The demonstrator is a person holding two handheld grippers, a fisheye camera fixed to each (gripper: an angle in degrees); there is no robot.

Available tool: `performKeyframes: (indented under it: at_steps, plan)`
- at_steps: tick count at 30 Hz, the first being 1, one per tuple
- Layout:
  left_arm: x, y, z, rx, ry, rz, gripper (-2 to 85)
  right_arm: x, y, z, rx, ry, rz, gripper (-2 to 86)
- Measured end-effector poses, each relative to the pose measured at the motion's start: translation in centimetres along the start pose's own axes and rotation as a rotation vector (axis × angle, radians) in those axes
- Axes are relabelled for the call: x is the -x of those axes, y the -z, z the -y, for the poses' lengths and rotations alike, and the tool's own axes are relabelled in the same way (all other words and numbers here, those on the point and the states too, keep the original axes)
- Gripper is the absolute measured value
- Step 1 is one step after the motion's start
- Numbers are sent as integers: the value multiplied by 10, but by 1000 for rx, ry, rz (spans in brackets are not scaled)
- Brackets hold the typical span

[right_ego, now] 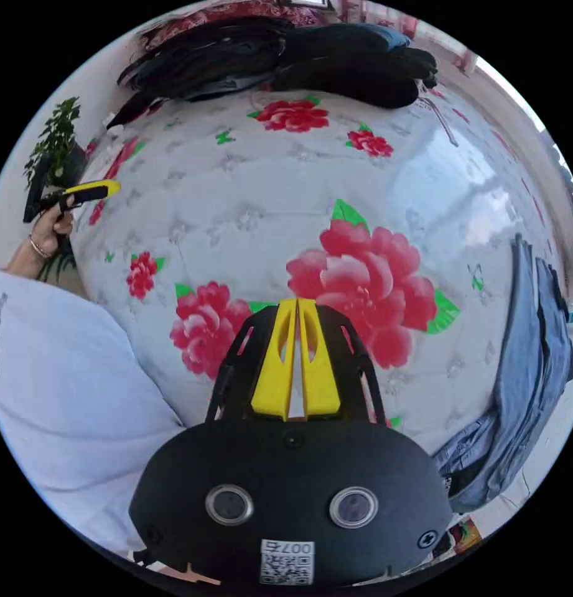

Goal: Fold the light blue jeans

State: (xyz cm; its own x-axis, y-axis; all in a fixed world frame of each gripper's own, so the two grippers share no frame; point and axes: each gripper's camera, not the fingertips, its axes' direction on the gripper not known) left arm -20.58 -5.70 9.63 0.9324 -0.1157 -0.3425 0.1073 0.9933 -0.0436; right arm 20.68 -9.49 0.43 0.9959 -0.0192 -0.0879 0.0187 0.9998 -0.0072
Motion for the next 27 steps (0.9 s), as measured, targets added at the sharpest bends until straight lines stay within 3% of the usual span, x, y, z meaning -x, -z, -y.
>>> performKeyframes:
  at_steps: [3,6,10,13,15,20,22,27]
  plan:
    - [-42,-21,6,53,-68,-28,99,13,-26,-24,106,60,37,21]
    - [-83,-38,24,103,-148,-7,100,16,-18,-42,-143,16,40,39]
    - [-129,-61,40,160,-157,8,103,-10,-8,-53,-168,-70,140,59]
    - [-151,-85,38,226,-97,-34,115,-74,16,-95,-252,-276,15,77]
    - [-163,-87,34,194,-115,65,111,-145,44,-155,-336,-446,-137,86]
    - [-181,-96,36,199,-162,212,98,-305,83,-275,-255,-819,-389,92]
    - [-177,-97,39,194,-120,213,97,-352,84,-305,-192,-914,-398,95]
    - [-170,-99,40,176,-71,228,96,-413,73,-335,-131,-947,-167,87]
